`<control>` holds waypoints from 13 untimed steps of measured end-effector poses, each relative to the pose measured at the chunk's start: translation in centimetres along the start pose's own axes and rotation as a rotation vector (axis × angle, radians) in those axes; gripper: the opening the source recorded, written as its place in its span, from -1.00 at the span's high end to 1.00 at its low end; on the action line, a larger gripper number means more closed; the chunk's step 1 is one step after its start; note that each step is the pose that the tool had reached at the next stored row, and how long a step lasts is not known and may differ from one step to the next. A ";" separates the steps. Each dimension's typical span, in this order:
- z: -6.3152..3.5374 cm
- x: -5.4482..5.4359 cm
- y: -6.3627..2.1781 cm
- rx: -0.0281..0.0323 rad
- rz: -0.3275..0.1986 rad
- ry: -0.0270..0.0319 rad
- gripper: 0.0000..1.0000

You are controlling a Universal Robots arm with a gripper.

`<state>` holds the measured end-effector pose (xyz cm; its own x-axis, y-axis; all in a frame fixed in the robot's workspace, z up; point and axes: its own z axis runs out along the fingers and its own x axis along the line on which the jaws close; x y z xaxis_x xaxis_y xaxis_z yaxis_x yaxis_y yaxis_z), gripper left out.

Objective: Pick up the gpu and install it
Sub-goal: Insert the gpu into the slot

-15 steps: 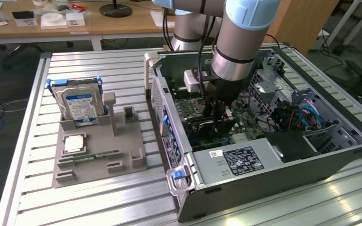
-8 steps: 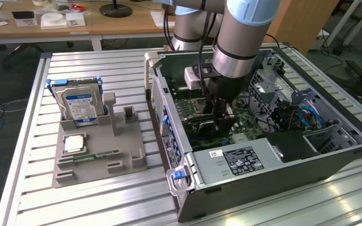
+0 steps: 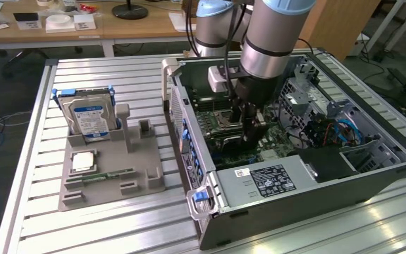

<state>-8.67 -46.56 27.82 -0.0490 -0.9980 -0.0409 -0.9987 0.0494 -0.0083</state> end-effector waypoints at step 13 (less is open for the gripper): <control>-3.37 -0.1 -0.03 0.0000 0.000 0.0001 -0.38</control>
<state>-8.67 -46.55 31.19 -0.0490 -0.9980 -0.0408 -0.9987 0.0494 -0.0083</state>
